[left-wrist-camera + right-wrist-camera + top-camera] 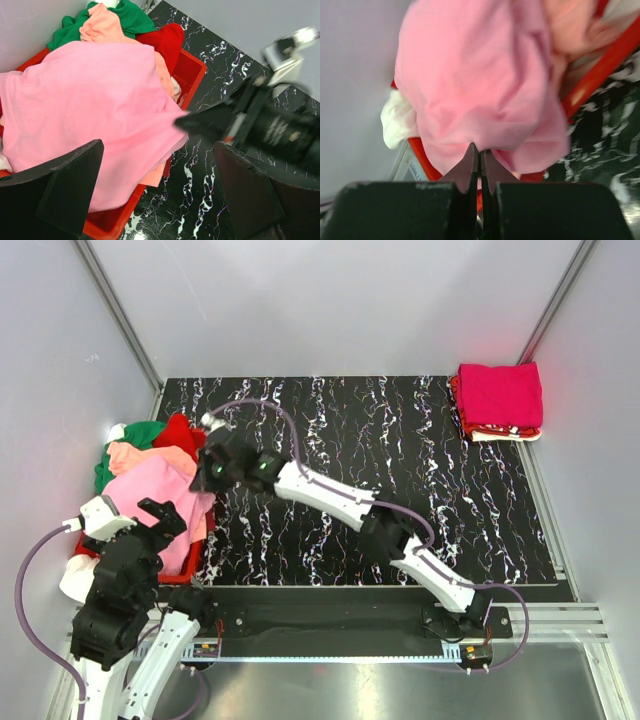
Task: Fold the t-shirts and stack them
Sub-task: Grab the tshirt from the pile, then move the tshirt to the center of the board
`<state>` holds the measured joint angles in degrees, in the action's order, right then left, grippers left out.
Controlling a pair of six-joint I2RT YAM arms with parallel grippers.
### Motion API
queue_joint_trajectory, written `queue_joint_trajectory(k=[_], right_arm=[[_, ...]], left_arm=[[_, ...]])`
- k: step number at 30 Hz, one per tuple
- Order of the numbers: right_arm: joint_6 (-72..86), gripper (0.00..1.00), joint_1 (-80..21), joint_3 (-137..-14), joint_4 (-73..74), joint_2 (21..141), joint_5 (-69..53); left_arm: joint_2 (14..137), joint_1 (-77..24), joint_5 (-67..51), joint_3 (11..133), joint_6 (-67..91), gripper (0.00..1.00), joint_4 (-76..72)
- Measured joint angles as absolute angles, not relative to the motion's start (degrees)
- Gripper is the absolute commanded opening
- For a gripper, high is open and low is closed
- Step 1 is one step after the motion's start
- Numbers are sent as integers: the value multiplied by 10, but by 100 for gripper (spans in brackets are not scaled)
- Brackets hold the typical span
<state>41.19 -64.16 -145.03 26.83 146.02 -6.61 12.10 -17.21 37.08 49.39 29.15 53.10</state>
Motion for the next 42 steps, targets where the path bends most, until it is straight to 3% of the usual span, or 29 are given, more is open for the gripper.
queue_joint_trajectory(k=[6, 11, 12, 13, 15, 20, 27, 35, 42], right_arm=[[395, 0, -533, -1371, 268, 1333, -34], [373, 0, -423, -1118, 251, 999, 91], [373, 8, -411, -1088, 250, 944, 114], [373, 67, -401, -1054, 243, 879, 138], [376, 99, -396, -1006, 244, 783, 170], [384, 100, -383, -899, 270, 696, 185], [374, 100, -351, -722, 404, 796, 167], [322, 100, -117, -733, 446, 792, 140], [286, 99, 59, -691, 420, 878, 85]], left_arm=[[121, -172, 367, 494, 290, 99, 531], [121, -172, 361, 494, 287, 99, 531], [121, -172, 357, 494, 285, 99, 530], [121, -172, 351, 494, 283, 99, 529], [123, -172, 333, 494, 273, 99, 523], [168, -172, 268, 495, 253, 99, 502], [267, -172, 214, 501, 234, 99, 496], [203, -172, 198, 500, 223, 99, 479], [207, -172, 192, 497, 223, 99, 476]])
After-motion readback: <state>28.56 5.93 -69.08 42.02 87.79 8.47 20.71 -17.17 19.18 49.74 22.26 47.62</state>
